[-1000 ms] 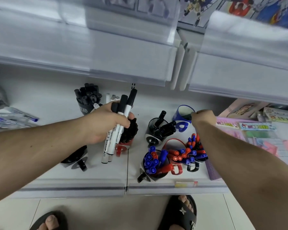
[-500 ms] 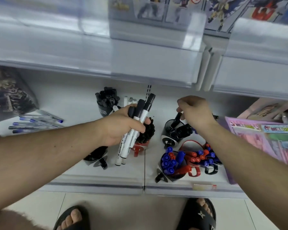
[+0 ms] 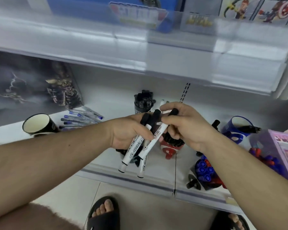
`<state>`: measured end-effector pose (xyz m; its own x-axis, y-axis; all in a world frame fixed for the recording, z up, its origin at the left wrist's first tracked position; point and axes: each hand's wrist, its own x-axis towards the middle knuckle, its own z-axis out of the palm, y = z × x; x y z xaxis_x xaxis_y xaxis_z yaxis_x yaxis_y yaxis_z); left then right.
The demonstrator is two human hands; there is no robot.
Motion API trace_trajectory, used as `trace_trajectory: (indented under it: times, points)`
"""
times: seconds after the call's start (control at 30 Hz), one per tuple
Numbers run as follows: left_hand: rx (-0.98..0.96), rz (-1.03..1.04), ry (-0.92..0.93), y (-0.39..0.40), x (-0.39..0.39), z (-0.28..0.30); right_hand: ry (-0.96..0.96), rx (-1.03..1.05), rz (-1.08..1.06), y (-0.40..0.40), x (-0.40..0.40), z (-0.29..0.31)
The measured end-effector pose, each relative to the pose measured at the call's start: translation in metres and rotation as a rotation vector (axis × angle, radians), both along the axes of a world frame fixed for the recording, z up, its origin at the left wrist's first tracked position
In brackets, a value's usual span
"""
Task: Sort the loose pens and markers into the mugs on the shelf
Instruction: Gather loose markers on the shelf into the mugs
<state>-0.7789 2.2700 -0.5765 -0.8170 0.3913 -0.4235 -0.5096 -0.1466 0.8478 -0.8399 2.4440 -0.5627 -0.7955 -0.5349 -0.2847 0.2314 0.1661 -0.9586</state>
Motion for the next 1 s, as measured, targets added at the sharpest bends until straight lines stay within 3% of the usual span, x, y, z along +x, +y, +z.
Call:
trace_trajectory:
  times: [0.23,0.47,0.7,0.8,1.0]
  points:
    - [0.03,0.01,-0.017,-0.021,0.018,-0.009,0.027,0.192,0.164,-0.036,0.011,-0.003]
    - [0.121,0.124,-0.024,-0.044,0.025,-0.017,-0.138,-0.016,0.06,-0.05,0.015,-0.014]
    - [0.071,0.201,-0.021,-0.06,0.029,-0.025,-0.011,-0.001,0.002,-0.059,0.016,-0.02]
    - [-0.032,0.191,0.01,-0.059,0.029,-0.026,0.045,0.049,-0.018,-0.066,0.019,-0.022]
    - [-0.492,0.192,0.295,-0.055,0.027,-0.016,0.036,0.111,0.018,-0.082,0.029,-0.024]
